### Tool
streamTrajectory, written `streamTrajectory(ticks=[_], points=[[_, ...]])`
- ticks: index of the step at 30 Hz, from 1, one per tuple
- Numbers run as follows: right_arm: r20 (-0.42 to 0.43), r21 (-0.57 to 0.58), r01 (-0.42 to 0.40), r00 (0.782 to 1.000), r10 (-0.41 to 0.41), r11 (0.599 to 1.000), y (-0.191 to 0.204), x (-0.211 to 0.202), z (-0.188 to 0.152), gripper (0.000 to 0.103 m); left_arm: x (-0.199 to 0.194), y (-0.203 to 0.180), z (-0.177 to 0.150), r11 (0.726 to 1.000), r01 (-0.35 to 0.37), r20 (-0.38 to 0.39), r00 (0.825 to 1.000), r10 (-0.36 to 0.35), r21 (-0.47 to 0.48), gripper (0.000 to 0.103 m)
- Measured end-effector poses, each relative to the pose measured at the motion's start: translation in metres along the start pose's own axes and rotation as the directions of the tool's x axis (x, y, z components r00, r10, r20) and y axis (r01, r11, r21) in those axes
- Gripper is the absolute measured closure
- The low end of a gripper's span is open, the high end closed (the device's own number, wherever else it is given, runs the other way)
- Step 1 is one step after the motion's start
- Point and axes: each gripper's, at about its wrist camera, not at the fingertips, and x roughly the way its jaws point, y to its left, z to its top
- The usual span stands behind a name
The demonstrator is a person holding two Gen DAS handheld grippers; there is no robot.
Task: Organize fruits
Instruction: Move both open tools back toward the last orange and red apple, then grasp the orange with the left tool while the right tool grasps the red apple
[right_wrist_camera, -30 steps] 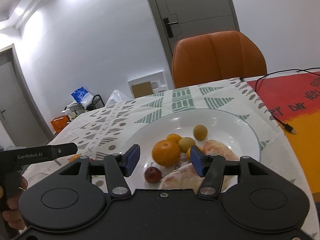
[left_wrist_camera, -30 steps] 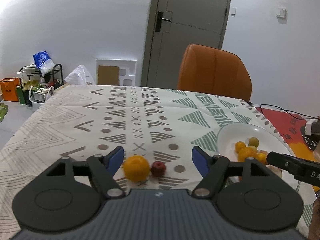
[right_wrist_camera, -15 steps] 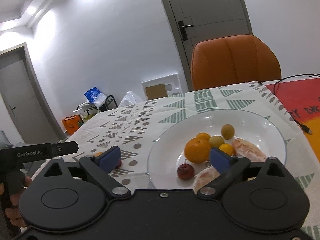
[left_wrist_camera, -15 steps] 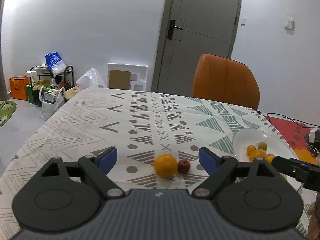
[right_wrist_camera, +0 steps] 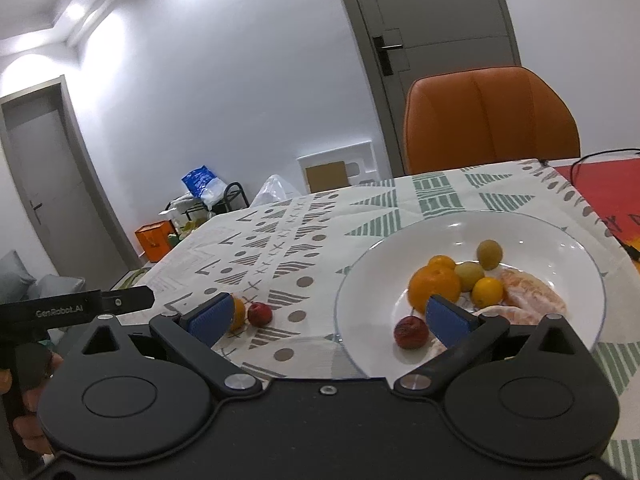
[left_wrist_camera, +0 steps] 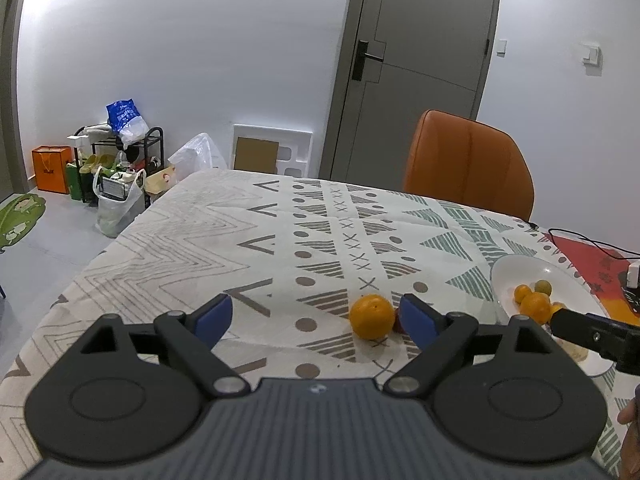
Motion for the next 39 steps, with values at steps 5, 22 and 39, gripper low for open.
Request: streamTrajectory(ticks=[5,22,39], points=[[-0.016,-0.048,-0.016,1.0,0.015,0.999,0.013,0.005,-0.002,0.003,0.0,0.006,-0.004,1.0,0.01,-0.006,1.0,-0.01,-0.011,0.014],[-0.107,-0.074,-0.078,0.992,0.07,0.994,0.037,0.04,0.0,0.045,0.021,0.0,-0.005,0.996,0.075,-0.042,0.996,-0.077,-0.043,0.031],[-0.191,-0.061,-0.105,0.977,0.091,0.993,0.029,0.076,0.004,0.062,0.065,-0.013,-0.007,0.989,0.13,-0.124,0.983,-0.138,-0.07,0.049]])
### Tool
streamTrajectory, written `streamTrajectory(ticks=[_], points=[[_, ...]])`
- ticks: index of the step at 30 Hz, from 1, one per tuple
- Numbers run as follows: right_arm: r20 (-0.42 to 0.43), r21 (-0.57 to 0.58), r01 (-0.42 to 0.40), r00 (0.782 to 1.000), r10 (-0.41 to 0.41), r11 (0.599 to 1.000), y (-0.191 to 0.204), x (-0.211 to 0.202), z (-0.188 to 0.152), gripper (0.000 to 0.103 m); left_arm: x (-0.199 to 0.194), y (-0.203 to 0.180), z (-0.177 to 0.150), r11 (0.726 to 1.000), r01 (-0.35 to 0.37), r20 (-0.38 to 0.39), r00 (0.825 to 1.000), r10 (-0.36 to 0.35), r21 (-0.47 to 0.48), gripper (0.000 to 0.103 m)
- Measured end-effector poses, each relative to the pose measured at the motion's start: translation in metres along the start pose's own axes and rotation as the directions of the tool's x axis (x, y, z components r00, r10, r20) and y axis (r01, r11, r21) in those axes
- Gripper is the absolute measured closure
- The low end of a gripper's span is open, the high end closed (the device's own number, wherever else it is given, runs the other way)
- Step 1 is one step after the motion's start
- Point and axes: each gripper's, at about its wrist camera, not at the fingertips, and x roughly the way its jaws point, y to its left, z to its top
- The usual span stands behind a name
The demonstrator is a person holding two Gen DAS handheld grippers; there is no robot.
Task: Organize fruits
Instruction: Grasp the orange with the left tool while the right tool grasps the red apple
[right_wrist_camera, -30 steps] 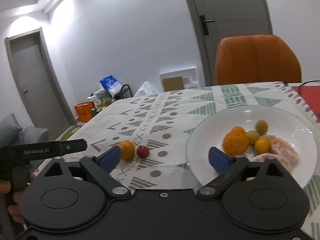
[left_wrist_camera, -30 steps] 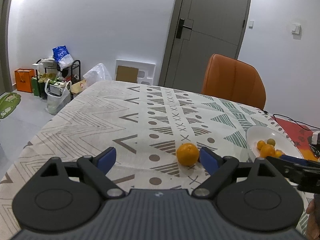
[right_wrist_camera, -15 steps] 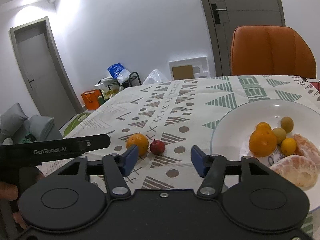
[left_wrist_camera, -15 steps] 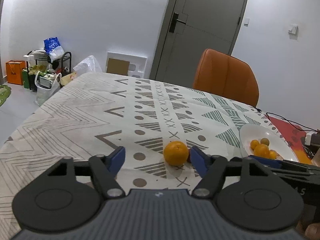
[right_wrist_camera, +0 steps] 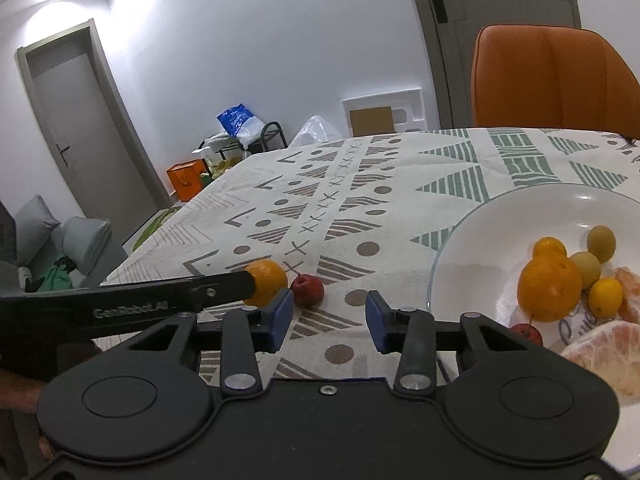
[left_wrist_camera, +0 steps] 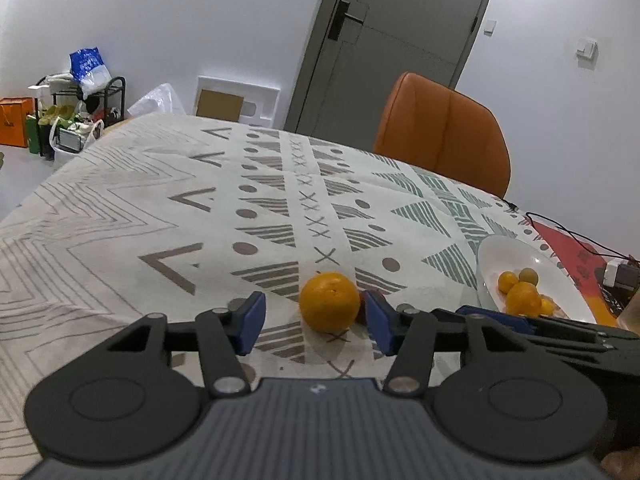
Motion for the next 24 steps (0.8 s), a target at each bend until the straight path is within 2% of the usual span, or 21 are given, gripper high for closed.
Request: streamTrajectory(ticks=[4,6,8,24], points=[[-0.005,0.009,0.003,1.0,-0.003,1.0,-0.003,0.003,0.002,0.064,0.011,0.0,-0.001,1.0,0.01,-0.02,1.0,-0.01,-0.012,0.05],[-0.006,0.005,0.004,1.0,-0.004,1.0,-0.003,0.005,0.004,0.066,0.017,0.003,0.0,0.999,0.021,-0.033,0.999,-0.022,-0.033,0.063],[-0.007,-0.002,0.004,1.0,-0.004,1.0,-0.001,0.007,0.005,0.066,0.018,0.006,0.001,0.997,0.048,-0.035,0.998,-0.05,-0.06,0.068],[-0.044,-0.047,-0.009,0.999,0.007,0.999,0.02,0.032,0.01,0.068,-0.004,0.031,0.006,0.997,-0.027,0.007,1.0,0.027,-0.079,0.069]])
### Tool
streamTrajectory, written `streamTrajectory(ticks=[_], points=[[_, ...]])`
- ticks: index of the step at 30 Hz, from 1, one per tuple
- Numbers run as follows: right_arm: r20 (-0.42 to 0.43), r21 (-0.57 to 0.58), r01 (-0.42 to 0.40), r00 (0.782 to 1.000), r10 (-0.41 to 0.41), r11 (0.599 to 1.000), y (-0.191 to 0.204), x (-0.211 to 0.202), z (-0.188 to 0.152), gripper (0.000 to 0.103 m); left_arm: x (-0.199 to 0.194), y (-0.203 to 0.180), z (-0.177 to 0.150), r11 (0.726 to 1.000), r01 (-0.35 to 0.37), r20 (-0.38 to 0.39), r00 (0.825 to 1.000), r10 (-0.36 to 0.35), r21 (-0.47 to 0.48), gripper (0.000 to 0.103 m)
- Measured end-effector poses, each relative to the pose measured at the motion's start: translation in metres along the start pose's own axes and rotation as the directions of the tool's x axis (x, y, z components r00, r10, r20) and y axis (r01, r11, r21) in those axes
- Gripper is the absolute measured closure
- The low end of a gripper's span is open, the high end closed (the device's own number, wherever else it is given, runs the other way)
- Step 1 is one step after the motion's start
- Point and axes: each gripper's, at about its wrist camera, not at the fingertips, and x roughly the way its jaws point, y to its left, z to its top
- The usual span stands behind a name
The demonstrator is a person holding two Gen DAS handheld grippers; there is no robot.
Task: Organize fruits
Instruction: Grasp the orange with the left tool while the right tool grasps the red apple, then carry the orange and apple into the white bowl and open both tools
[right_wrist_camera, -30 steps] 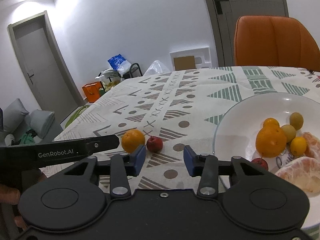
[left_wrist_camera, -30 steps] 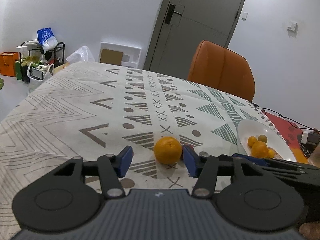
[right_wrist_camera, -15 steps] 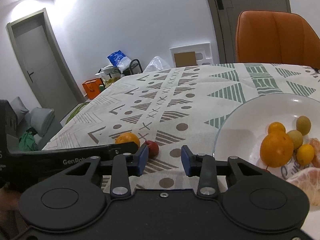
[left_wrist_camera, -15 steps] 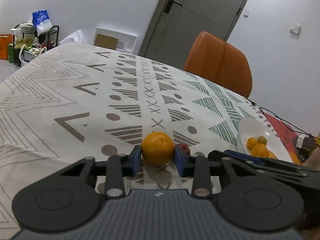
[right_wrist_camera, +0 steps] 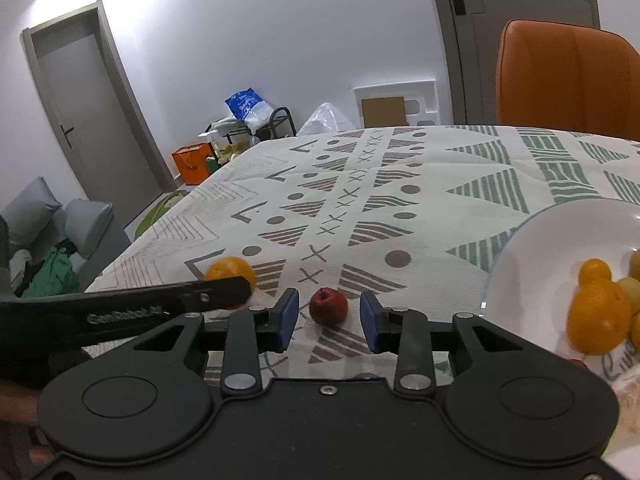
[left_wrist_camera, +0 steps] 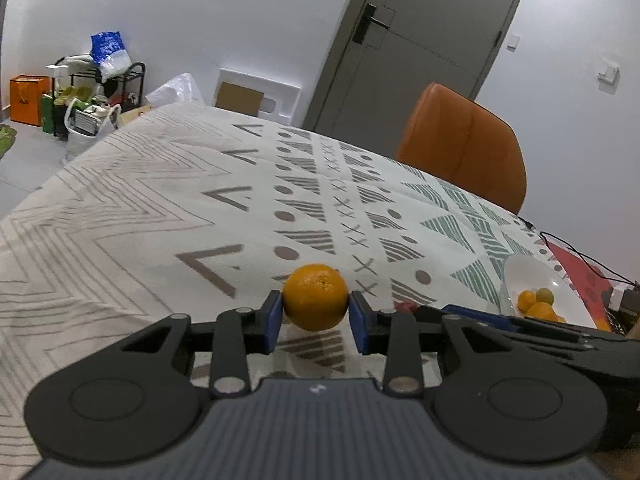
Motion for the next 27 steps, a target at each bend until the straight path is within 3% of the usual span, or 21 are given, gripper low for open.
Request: streamTrajectory(ticks=[7,9,10,27], points=[[-0.026,-0.043,0.026,0.999,-0.027,0.999,0.012,0.016,-0.002,0.069,-0.009,0.011,0.003,1.0,-0.024,0.01,1.0,0.024,-0.017,0.069],[-0.034,-0.056,0.027,0.999,-0.028,0.998,0.014,0.02,-0.003,0.081,-0.011,0.012,0.003,0.999,-0.027,0.016,1.0,0.027,-0.018,0.069],[-0.033,-0.064,0.033,0.999,-0.035,0.997,0.015,0.019,-0.004,0.081,-0.013,0.011,0.003,1.0,-0.026,0.019,0.999,0.027,-0.017,0.069],[0.11,0.021,0.074,0.991,-0.076,0.997,-0.012,-0.056,0.002,0.081,-0.027,-0.028,0.0,0.998,0.037,0.038,0.999,-0.039,0.047,0.069]])
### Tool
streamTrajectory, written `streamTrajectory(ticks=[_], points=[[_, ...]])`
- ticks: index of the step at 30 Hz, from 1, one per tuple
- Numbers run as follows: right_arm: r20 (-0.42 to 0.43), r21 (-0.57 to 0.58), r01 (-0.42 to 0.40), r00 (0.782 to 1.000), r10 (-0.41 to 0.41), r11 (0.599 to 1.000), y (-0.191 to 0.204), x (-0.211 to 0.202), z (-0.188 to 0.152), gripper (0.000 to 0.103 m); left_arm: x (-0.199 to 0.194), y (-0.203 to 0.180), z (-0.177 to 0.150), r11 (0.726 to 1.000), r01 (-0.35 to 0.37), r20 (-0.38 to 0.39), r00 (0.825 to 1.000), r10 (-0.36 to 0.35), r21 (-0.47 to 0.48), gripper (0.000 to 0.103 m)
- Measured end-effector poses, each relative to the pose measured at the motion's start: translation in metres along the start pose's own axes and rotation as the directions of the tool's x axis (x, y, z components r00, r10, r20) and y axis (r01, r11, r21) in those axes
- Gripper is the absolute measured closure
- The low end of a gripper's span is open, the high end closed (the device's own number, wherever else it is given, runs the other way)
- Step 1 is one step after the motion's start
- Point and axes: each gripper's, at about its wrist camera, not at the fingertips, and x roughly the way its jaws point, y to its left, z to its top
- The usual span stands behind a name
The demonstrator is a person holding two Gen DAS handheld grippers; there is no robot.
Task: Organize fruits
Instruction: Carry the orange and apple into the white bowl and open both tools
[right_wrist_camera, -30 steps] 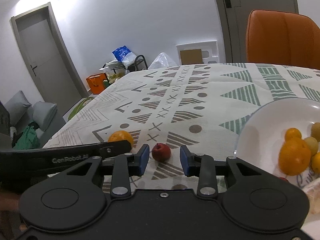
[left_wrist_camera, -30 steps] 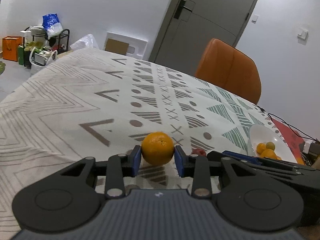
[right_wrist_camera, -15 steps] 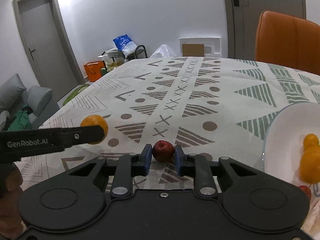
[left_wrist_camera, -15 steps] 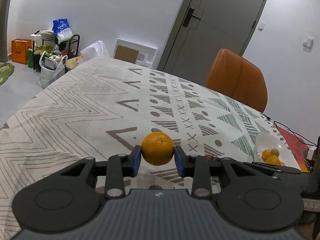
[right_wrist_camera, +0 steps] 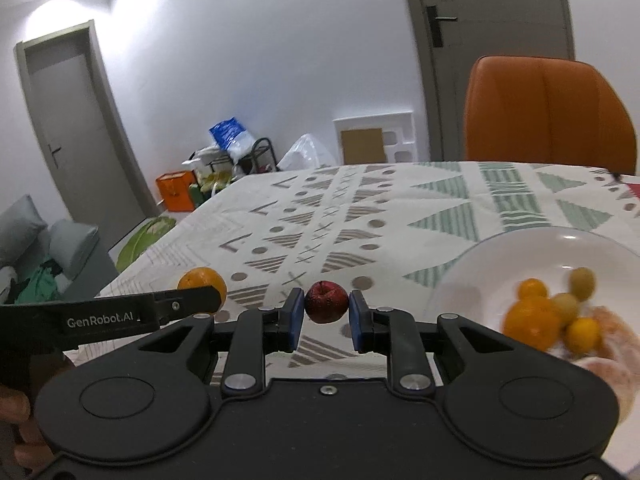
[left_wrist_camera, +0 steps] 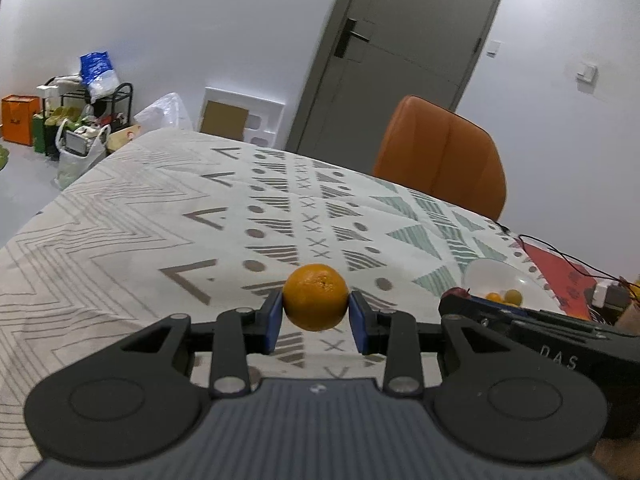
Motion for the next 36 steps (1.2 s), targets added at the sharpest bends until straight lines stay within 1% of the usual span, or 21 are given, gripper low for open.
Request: streamTrajectory(ticks=[19,36], points=[[0.079,0.115,0.089,0.992,-0.099,0.989,-0.067,-0.05,-0.009,0.081,0.016,-0.073,-0.003,0.991,0.066,-0.019,0.998,-0.064,0.112,0.069],[0.113,0.21,0.14,0.979,-0.167,0.968,-0.124,-0.075,-0.02,0.081,0.043,-0.133,-0.008,0.973,0.113,-0.058,0.993,-0.103,0.201,0.069]])
